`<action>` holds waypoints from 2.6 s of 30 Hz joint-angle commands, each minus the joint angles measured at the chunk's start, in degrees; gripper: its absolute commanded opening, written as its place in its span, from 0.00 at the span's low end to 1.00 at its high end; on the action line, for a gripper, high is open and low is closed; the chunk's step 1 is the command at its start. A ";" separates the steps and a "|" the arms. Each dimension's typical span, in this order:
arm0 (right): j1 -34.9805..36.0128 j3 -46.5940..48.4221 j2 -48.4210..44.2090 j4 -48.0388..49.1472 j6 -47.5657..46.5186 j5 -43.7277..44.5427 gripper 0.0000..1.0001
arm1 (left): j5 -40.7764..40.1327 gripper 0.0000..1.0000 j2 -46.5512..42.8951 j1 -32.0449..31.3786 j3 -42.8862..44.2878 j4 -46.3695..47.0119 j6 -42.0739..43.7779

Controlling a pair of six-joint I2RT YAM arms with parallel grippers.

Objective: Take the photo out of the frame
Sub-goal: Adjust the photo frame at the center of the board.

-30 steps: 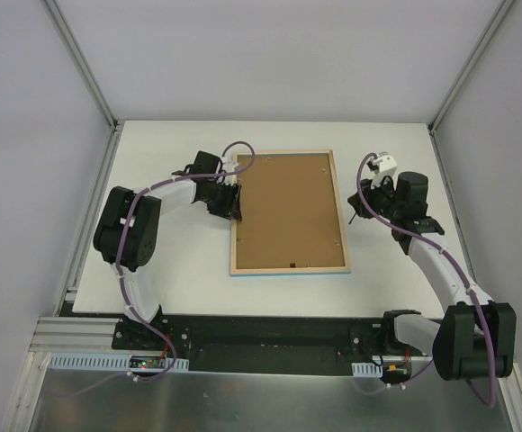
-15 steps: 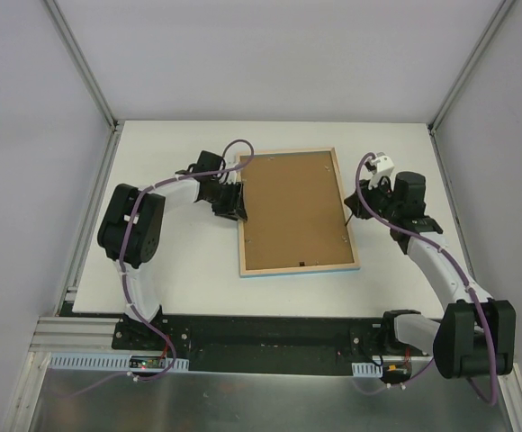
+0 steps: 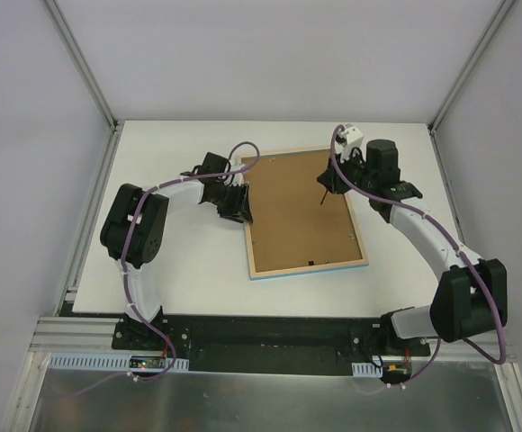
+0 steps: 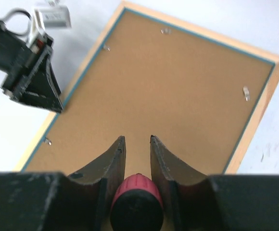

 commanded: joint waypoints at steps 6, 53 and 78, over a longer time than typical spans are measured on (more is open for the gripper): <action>4.62 12.74 6.35 1.74 5.37 1.66 0.01 | 0.46 0.52 -1.76 1.76 3.28 -0.94 1.83; 4.71 52.46 39.74 -18.56 30.16 17.13 0.01 | 2.93 0.36 15.12 1.07 23.24 -7.80 4.20; 6.38 68.91 55.04 -24.10 37.72 23.71 0.01 | 5.04 0.45 20.66 -1.66 34.15 -15.01 6.40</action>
